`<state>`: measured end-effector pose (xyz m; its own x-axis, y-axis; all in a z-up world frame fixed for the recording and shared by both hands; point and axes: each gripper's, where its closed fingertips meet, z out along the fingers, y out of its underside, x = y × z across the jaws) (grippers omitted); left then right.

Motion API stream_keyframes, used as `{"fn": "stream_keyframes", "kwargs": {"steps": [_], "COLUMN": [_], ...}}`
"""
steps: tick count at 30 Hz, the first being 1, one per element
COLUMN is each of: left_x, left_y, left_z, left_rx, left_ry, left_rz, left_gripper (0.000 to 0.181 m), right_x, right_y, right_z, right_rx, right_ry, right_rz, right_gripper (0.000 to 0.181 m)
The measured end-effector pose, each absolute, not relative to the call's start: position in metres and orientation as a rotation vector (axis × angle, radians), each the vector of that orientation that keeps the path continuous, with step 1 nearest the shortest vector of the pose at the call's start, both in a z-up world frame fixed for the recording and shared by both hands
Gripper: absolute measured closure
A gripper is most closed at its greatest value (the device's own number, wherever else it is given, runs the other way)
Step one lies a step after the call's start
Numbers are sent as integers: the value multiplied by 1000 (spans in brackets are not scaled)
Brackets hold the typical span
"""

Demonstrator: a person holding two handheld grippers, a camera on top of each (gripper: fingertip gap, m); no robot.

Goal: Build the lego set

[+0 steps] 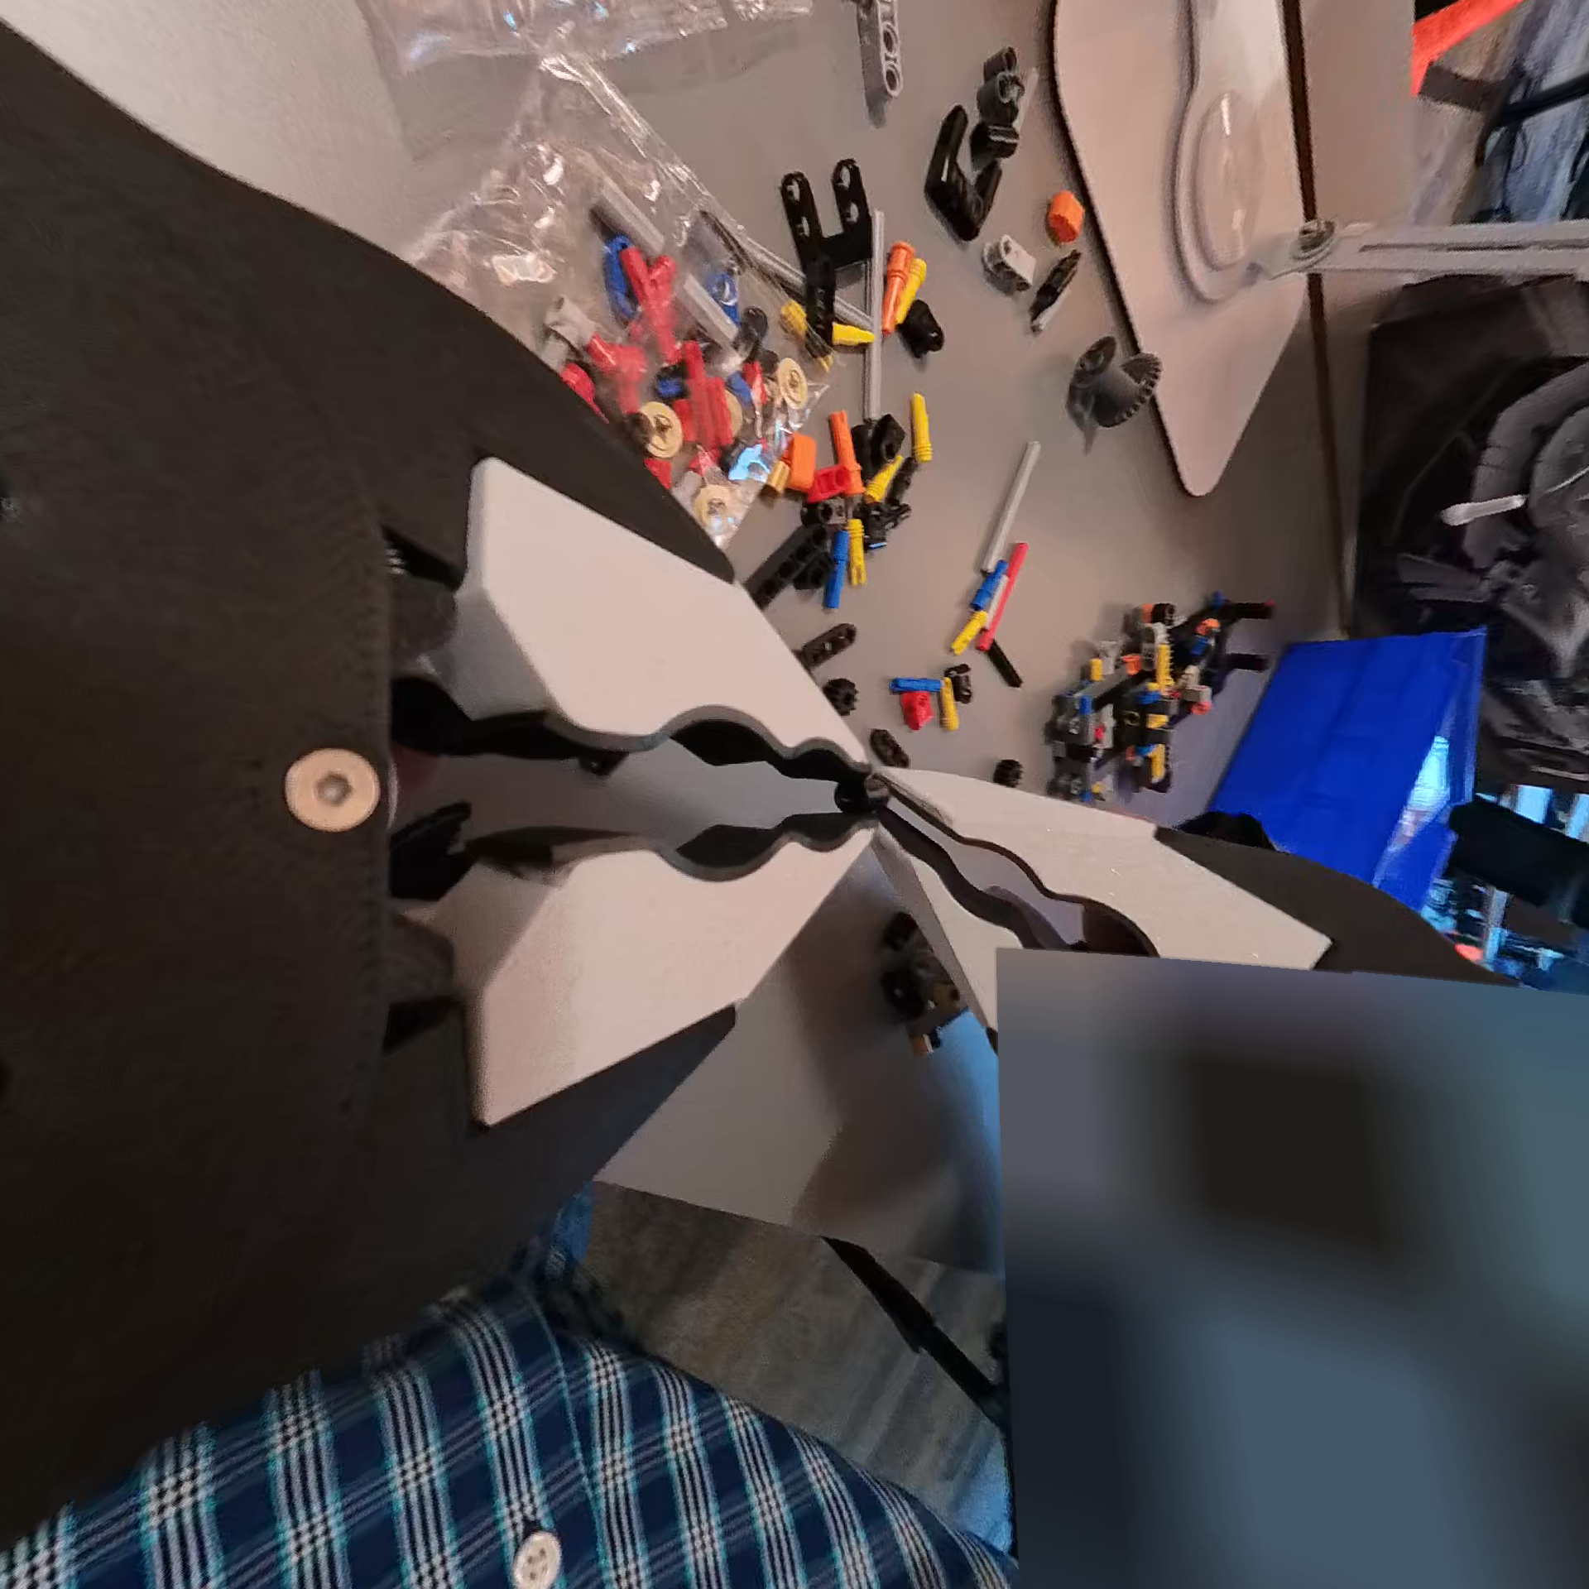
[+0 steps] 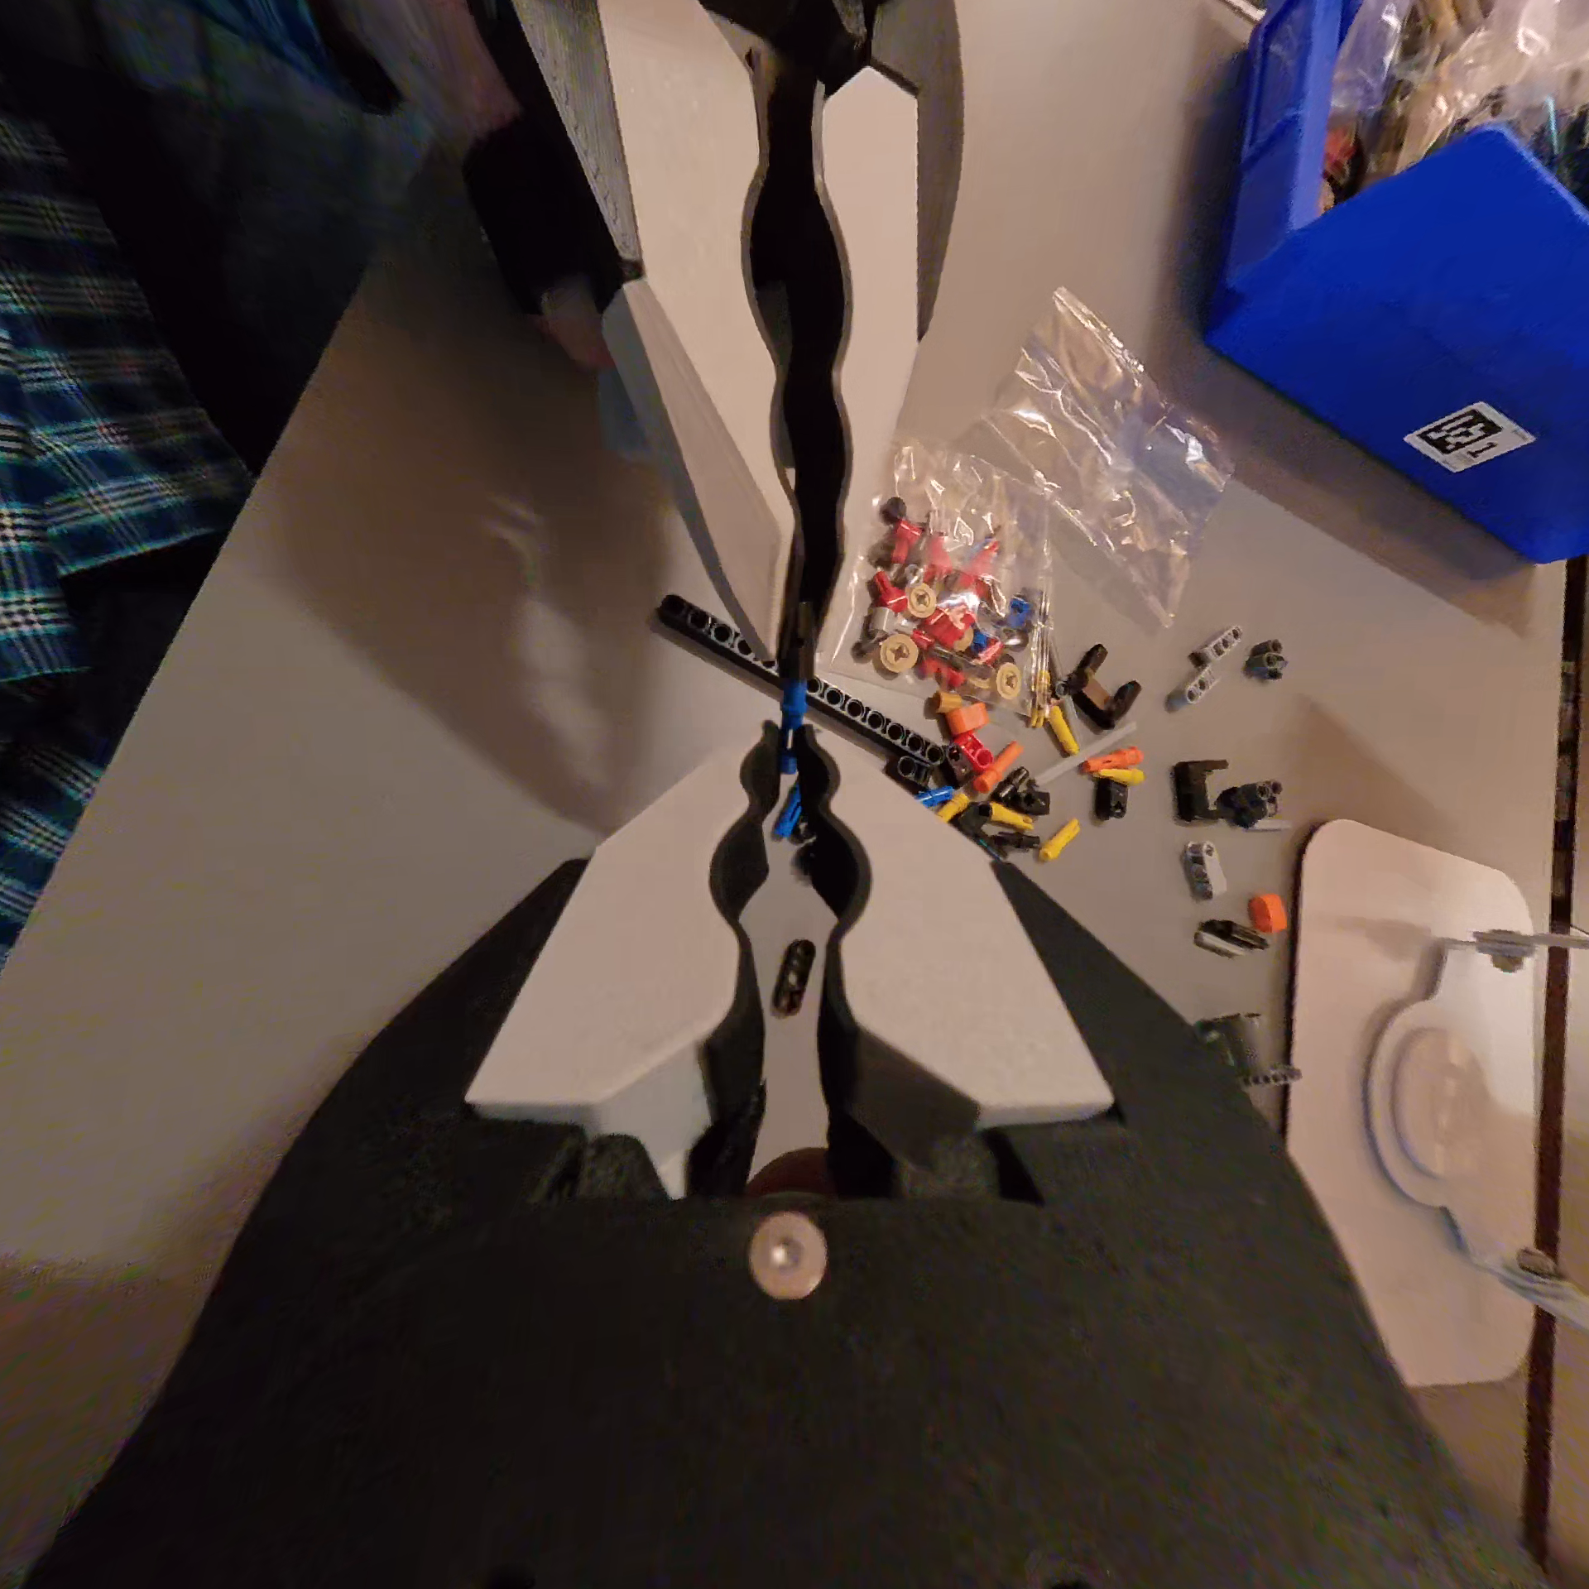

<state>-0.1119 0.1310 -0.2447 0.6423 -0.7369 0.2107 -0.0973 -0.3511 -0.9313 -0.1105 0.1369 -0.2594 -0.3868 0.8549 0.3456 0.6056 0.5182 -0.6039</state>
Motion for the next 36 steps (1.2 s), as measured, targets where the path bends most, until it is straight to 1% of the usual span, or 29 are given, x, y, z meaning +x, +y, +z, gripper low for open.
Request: {"fn": "stream_keyframes", "kwargs": {"steps": [1, 9, 16, 25, 36], "left_x": [-112, -114, -117, -114, -117], "left_y": [130, 107, 82, 73, 77], "left_z": [-247, -259, -264, -246, -264], "left_rx": [-1842, -1905, -1908, -1791, -1908], "left_ry": [684, 727, 670, 646, 662], "left_rz": [-757, -627, -662, -810, -629], "left_gripper": [177, 176, 176, 176, 176], "right_x": [-111, -110, -115, -120, -118], "right_y": [136, 115, 88, 79, 84], "right_z": [-261, -271, -277, -261, -279], "right_rx": [-1173, -1133, -1186, -1149, -1233], "right_ry": [-2131, -2112, -2042, -1967, -1988], "right_rz": [478, 253, 311, 384, 253], "right_gripper": [181, 181, 181, 181, 181]}}
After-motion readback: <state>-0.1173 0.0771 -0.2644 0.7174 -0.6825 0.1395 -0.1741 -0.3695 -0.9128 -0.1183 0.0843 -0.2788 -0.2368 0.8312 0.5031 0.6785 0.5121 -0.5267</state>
